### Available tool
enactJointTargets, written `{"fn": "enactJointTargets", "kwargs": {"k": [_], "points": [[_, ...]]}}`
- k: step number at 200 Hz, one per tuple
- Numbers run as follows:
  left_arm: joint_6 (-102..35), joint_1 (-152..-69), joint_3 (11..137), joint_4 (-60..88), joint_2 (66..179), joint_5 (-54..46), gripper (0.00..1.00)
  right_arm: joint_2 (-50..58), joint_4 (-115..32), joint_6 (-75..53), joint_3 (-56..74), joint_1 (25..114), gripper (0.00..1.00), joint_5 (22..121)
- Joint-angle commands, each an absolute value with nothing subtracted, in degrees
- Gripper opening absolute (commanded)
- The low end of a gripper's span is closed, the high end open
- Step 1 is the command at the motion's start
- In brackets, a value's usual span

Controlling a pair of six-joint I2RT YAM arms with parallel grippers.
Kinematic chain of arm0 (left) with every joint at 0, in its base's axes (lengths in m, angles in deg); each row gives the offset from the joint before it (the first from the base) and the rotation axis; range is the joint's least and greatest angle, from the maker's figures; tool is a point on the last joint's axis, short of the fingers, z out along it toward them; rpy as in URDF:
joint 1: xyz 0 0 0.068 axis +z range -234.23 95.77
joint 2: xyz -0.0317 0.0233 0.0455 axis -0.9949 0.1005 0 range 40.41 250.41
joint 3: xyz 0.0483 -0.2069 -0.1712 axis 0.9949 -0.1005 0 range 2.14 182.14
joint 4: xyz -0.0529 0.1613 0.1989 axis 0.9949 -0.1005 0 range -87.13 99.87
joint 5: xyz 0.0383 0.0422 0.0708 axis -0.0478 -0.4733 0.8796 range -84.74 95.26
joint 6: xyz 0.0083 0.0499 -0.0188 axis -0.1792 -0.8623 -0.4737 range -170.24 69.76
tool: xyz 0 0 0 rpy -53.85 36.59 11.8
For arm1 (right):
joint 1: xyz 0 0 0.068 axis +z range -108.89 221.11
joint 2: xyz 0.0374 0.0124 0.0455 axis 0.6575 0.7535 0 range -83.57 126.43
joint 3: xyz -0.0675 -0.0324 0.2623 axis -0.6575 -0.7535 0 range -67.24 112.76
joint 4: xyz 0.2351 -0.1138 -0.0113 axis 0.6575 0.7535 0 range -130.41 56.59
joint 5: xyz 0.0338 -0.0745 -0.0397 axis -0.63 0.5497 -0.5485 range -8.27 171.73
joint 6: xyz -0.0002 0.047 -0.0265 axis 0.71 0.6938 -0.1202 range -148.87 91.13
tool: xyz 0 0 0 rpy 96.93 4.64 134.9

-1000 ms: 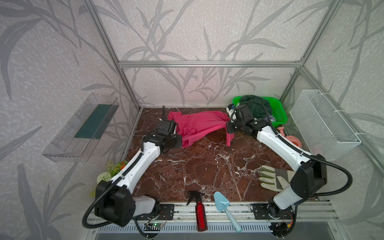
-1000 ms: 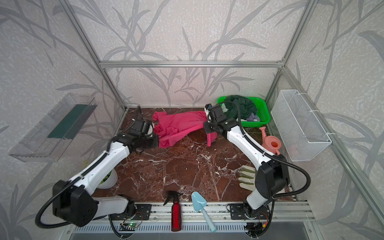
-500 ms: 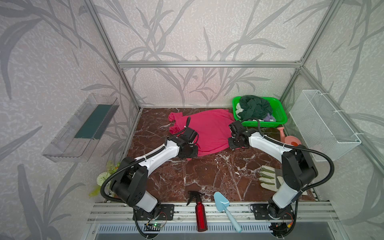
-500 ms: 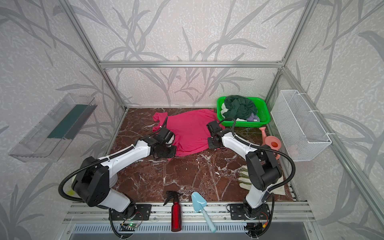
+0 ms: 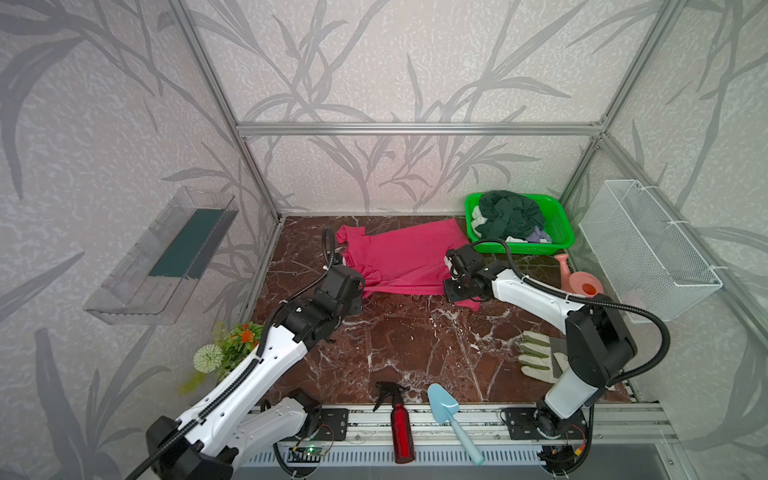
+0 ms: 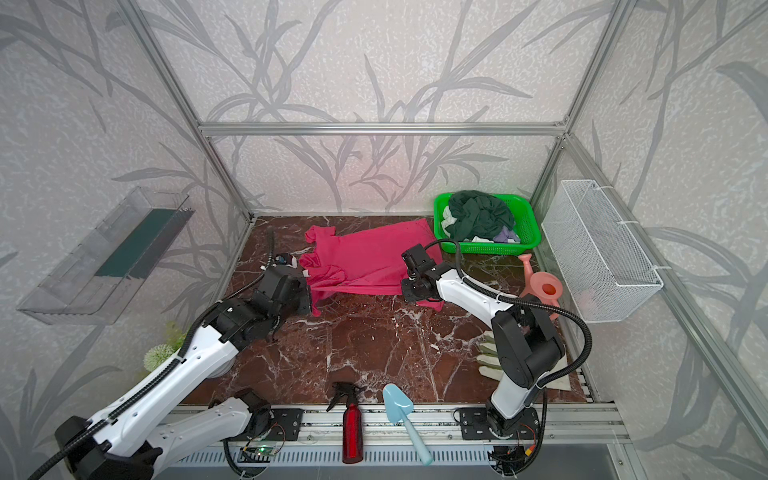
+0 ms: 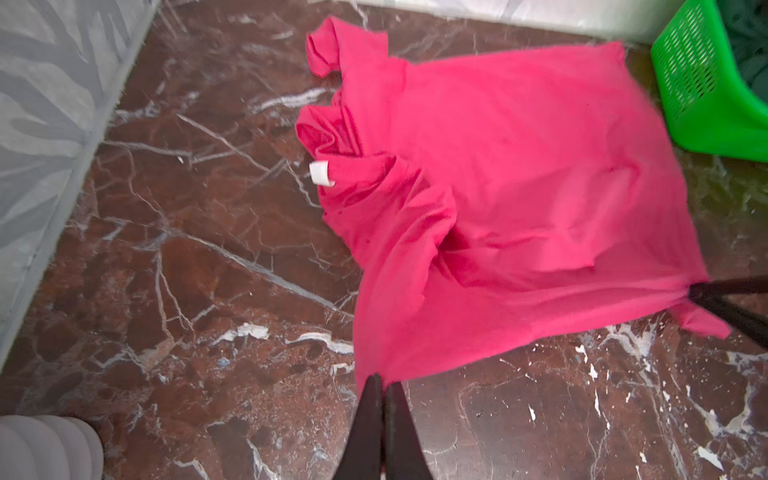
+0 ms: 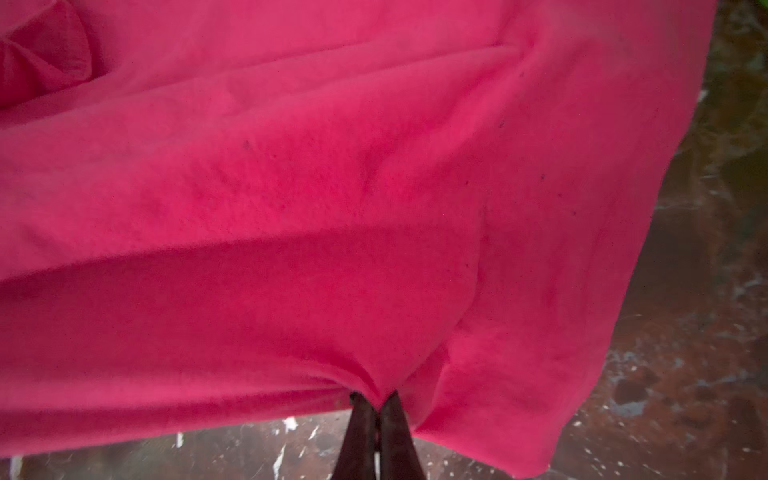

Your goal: Fold and stack the t-shirts

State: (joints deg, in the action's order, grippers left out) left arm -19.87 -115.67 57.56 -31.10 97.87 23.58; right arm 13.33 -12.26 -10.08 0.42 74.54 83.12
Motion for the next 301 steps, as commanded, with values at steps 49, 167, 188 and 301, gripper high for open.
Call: {"fn": "enactJointTargets", "kwargs": {"k": [49,167,188,301], "points": [[-33.2,-117.6,87.2,-34.9,142.6,-4.0,0.07,11.0,-8.0,-6.9,-4.0,73.6,0.0,88.9],[-24.9,-105.2,62.0,-23.9,121.9,-0.4,0.38,16.0,-7.6,-5.9,-2.3,73.5,0.0,88.3],[-23.2,-102.2,60.6,-19.4,123.1,-6.0,0.35,15.9,-7.6,-6.1,-2.5,73.5,0.0,88.4],[-19.7,-99.6,62.4,-14.8,133.8,-11.0,0.32,16.0,-7.7,-6.2,-2.8,73.4,0.0,88.5]]}}
